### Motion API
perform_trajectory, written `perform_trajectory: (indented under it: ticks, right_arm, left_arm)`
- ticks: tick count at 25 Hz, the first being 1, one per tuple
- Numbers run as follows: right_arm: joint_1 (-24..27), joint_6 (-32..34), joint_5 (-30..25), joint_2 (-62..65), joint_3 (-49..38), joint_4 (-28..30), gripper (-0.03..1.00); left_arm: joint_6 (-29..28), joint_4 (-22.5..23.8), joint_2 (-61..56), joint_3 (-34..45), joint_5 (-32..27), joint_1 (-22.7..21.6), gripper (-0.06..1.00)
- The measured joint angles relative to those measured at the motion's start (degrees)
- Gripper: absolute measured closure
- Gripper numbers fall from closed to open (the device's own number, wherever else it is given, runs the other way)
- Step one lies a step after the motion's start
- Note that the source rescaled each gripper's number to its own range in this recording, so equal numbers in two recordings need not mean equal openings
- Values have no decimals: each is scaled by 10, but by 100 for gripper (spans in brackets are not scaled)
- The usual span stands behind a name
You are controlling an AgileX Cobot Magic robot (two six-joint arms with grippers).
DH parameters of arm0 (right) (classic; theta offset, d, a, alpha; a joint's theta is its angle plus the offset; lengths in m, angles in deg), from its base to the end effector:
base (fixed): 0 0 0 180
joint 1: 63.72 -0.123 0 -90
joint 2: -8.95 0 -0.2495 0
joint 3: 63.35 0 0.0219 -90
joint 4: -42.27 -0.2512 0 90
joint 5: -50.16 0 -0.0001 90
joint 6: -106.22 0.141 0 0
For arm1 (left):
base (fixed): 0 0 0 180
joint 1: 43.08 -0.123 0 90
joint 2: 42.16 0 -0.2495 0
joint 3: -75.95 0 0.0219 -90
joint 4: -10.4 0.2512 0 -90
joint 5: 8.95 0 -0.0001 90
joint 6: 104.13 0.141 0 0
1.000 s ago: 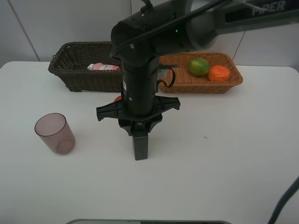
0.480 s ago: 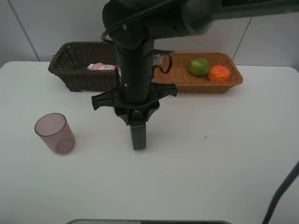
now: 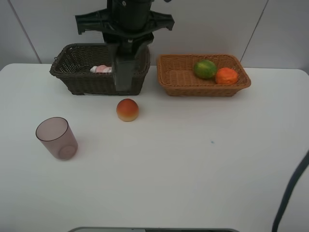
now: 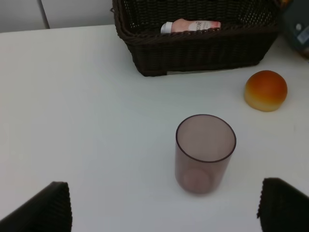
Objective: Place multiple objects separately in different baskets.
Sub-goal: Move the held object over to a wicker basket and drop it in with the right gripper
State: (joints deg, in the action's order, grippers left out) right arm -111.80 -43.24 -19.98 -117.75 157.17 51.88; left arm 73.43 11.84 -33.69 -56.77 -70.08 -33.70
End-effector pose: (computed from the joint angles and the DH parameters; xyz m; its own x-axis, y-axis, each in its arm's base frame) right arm 0.3203 0.3235 0.2343 -0.8598 -0.2808 -0.4265 -0.3359 0.9401 0.0582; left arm 0.0737 -0.0090 0.2554 -0.4501 0.0435 -0.8919 0.1299 0.9914 -0.0172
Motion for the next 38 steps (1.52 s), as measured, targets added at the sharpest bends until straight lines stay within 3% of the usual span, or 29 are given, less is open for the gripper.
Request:
perform_trajectory:
  ticks: [5,17,23,38]
  right_arm:
    - [35,-27,6,-19,47,11,85]
    - [77,-29,254,-90,51,71,85]
    - [87,-29,323,-138,51,69,85]
    - [105,-29,342,-185,49,85,85]
  left_arm:
    - [0,0,0,0,0,0,-6]
    - [0,0,0,0,0,0,-6]
    - [0,0,0,0,0,0,-6]
    - [0,0,0,0,0,0,-6]
